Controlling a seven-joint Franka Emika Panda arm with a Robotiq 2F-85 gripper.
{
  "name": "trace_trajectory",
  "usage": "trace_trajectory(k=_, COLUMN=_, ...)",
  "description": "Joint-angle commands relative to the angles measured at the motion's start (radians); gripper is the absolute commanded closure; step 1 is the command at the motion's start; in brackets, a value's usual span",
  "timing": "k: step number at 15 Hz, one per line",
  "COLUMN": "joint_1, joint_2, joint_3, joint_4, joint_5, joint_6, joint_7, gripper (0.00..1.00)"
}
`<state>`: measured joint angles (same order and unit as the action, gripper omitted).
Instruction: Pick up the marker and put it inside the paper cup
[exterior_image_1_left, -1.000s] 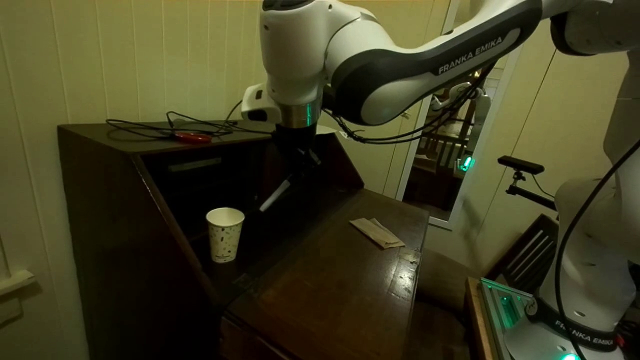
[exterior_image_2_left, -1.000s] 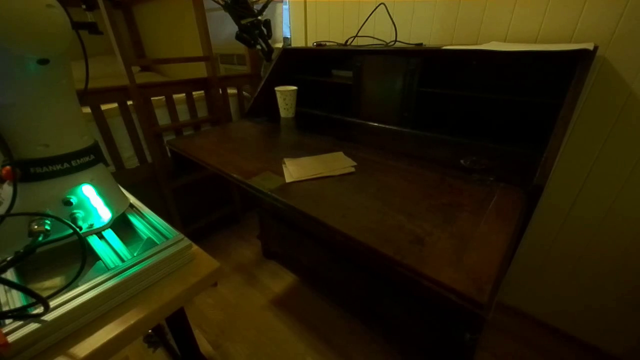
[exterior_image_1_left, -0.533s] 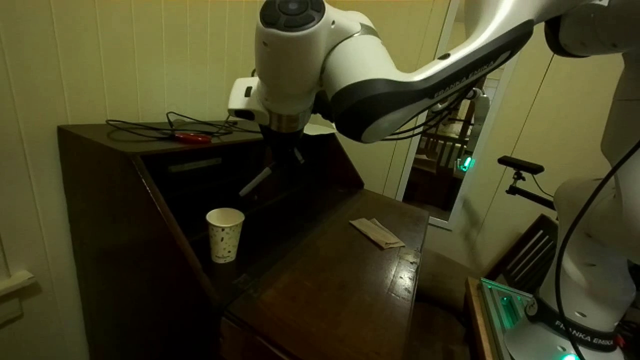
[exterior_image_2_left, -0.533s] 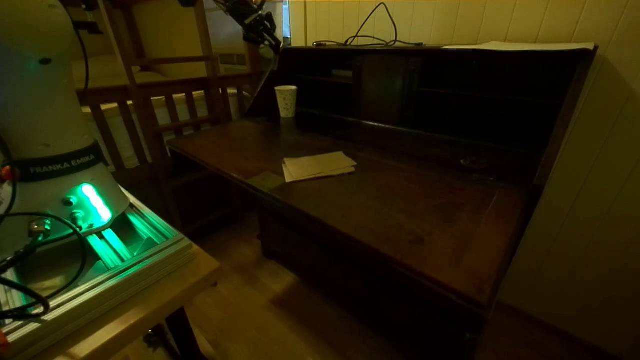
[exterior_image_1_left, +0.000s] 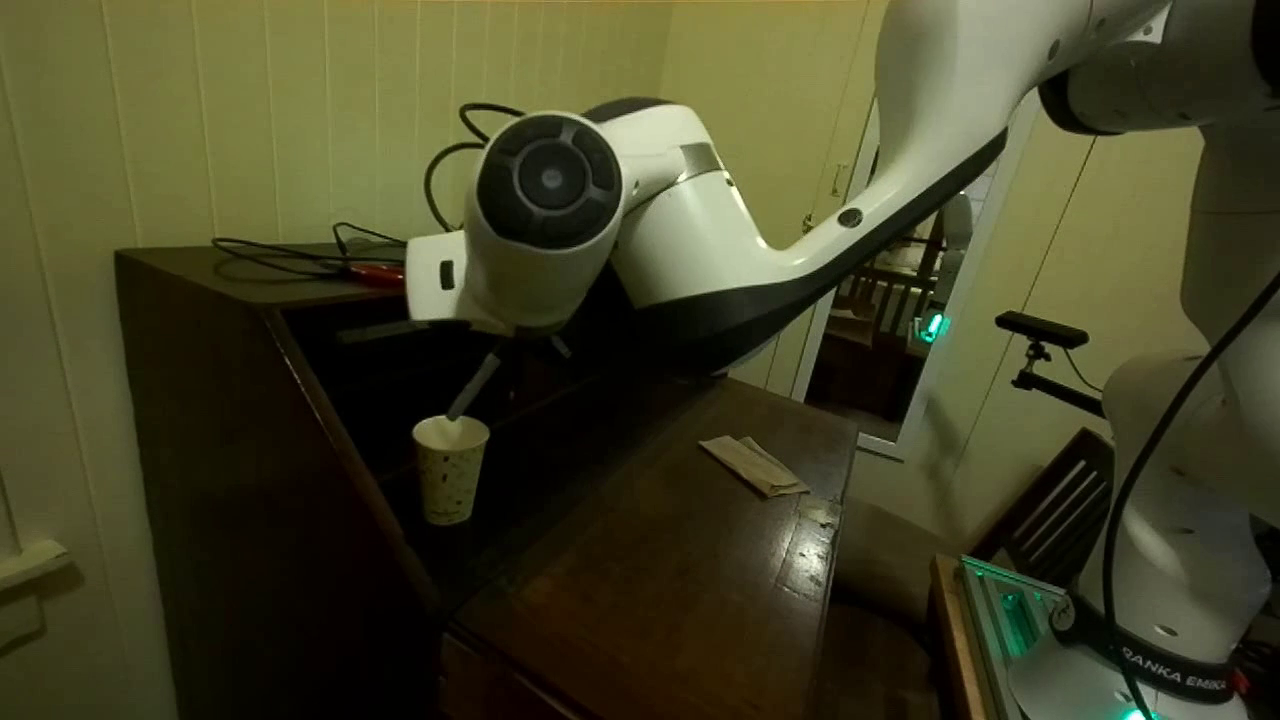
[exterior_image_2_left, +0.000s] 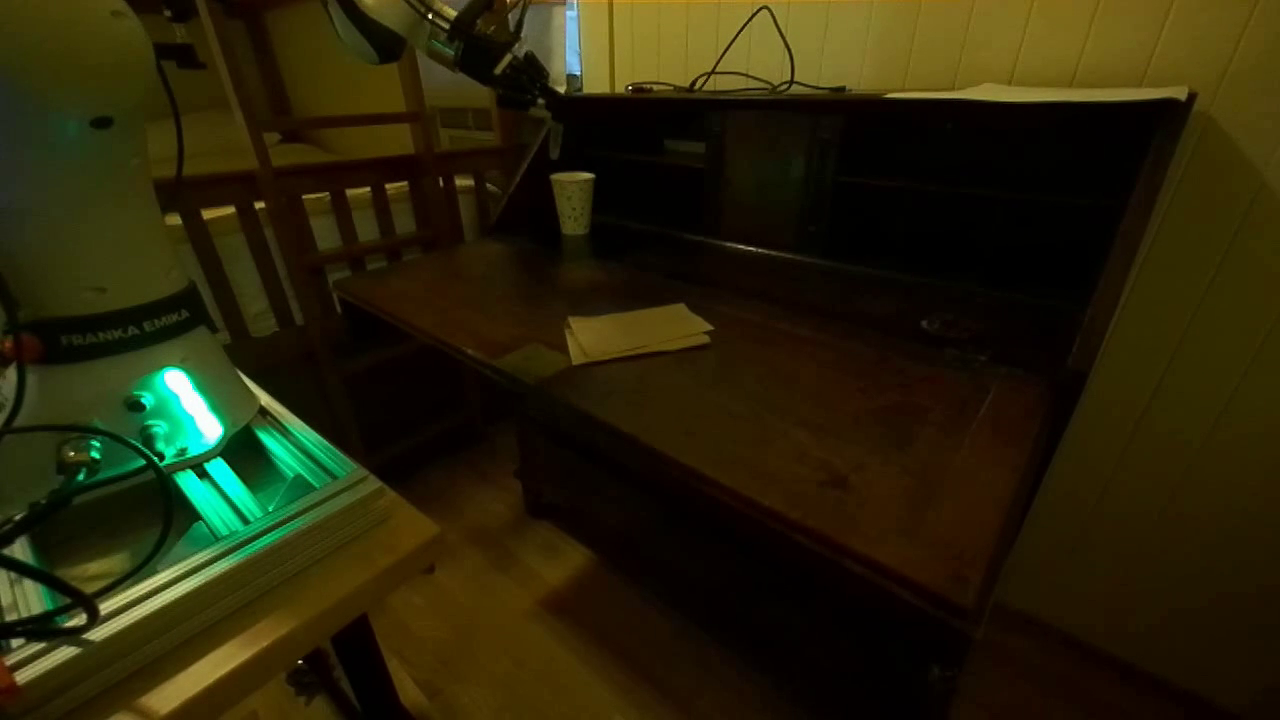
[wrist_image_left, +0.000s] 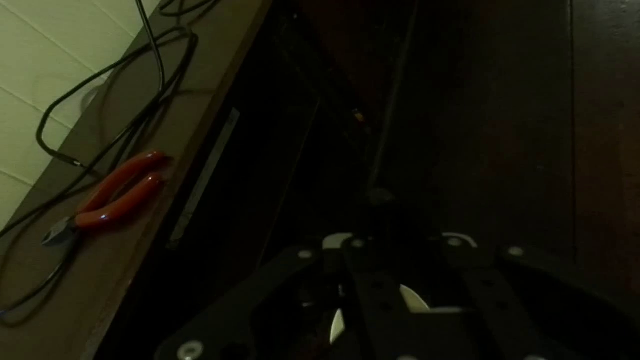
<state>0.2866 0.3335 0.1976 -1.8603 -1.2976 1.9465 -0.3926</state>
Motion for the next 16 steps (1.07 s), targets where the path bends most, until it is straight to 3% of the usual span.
trace_trajectory(k=1, joint_1=0.009, joint_2=0.058, joint_3=0.002, joint_4=0.039, joint_5=-0.068, joint_6=-0.048, joint_7=-0.021, gripper=0.94)
trace_trajectory(k=6, joint_1=0.007, joint_2=0.112, joint_3=0.007, joint_4=0.052, joint_5=-0.058, joint_6=-0.063, joint_7=-0.026, gripper=0.94)
trace_trajectory(k=13, joint_1=0.028, joint_2=0.228, joint_3=0.005, joint_4=0.162, joint_5=-0.070, joint_6=-0.061, joint_7=-0.038, gripper=0.94)
trace_trajectory(k=14, joint_1=0.031, joint_2=0.240, joint_3=0.004, joint_4=0.178, joint_5=-0.071, joint_6=-0.059, joint_7=-0.049, gripper=0.77)
trace_trajectory(k=15, joint_1=0.034, joint_2=0.250, joint_3=0.003, joint_4=0.191, joint_5=-0.070, joint_6=-0.062, joint_7=-0.061, gripper=0.52)
trace_trajectory(k=16, joint_1=0.036, joint_2=0.259, joint_3=0.002, joint_4=0.204, joint_5=-0.068, joint_6=-0.062, joint_7=-0.068, gripper=0.51)
